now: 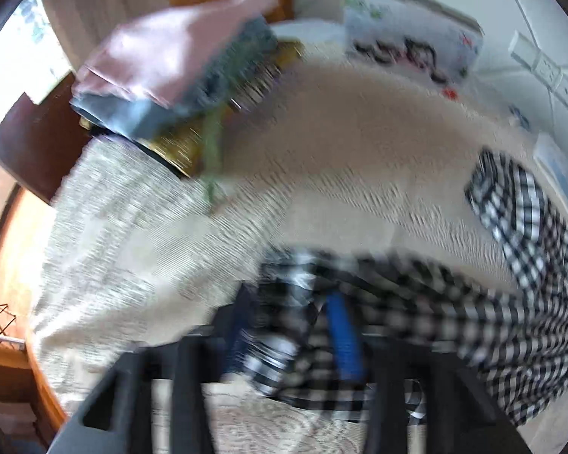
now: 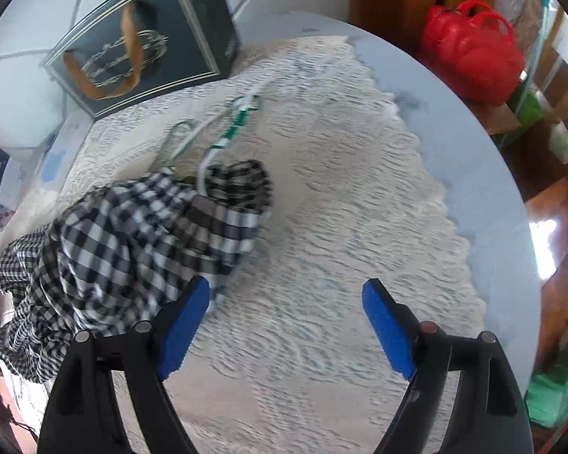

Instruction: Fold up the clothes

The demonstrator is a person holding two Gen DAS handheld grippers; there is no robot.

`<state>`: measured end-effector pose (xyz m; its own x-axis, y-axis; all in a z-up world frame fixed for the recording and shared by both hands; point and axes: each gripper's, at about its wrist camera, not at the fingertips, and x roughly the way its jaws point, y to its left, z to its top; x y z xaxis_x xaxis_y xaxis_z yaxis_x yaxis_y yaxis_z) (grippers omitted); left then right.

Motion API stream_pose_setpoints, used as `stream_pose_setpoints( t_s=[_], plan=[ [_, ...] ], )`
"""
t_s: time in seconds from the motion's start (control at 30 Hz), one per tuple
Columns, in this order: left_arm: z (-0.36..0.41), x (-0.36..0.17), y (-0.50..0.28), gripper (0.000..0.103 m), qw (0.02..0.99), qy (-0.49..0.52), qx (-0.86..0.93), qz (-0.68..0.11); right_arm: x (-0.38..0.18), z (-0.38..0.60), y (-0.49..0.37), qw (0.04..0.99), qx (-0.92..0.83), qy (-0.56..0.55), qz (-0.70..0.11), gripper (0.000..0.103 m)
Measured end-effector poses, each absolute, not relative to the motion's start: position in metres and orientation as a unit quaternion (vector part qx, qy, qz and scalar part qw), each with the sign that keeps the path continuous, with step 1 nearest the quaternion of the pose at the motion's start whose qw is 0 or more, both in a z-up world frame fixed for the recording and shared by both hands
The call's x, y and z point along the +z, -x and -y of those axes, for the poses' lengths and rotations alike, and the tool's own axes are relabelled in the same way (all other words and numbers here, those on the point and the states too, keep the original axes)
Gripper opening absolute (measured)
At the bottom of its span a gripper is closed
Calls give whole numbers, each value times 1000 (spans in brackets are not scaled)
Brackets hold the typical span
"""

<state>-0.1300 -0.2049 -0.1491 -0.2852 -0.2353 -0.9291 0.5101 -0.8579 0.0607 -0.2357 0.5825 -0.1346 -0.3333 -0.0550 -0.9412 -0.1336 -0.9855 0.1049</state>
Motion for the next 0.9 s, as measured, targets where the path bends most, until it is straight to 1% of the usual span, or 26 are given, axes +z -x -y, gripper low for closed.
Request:
stream_pose_setpoints(
  t_s=[0.03,0.07,0.1,0.13,0.17,0.27,0.33,0.37,0.4,0.43,0.47,0.5,0.53,0.63,0.77,0.9],
  plan=[
    [200,-156,129,93,229,-555,-790,-124,-134,-577,239,24,815,574,-78,85],
    [194,-163,129,94,223,-560,-788,-124,-135,-572,244,24,816,572,-75,86],
    [189,-171,128,94,216,-566,-786,-123,-136,-568,249,25,817,572,-72,91],
    [184,-178,128,95,210,-571,-784,-123,-140,-565,254,27,815,575,-73,99],
    [179,-185,127,96,204,-576,-782,-122,-144,-563,259,29,813,577,-74,102],
    [169,-200,127,98,202,-583,-779,-110,-159,-556,273,31,806,586,-81,103],
    [163,-199,127,96,204,-580,-782,-102,-172,-545,280,24,800,594,-77,102],
    [163,-199,128,94,206,-581,-780,-107,-173,-537,280,21,801,595,-64,95],
    [162,-197,128,86,208,-581,-780,-107,-174,-529,279,18,801,596,-51,48],
    [161,-193,129,68,213,-578,-781,-101,-174,-522,279,16,801,597,-38,21],
    [160,-189,130,58,217,-576,-782,-96,-170,-516,276,22,801,598,-31,19],
    [160,-187,131,44,218,-576,-783,-92,-164,-513,273,23,803,595,-25,14],
    [161,-185,131,40,217,-576,-783,-94,-152,-510,268,21,810,586,-18,14],
    [178,-186,137,33,216,-572,-784,-111,-107,-505,248,11,831,555,-17,13],
    [183,-180,140,33,204,-568,-790,-104,-18,-509,201,-8,865,499,-56,8],
    [183,-183,154,33,190,-579,-787,-90,51,-511,171,6,888,456,-58,8]
  ],
)
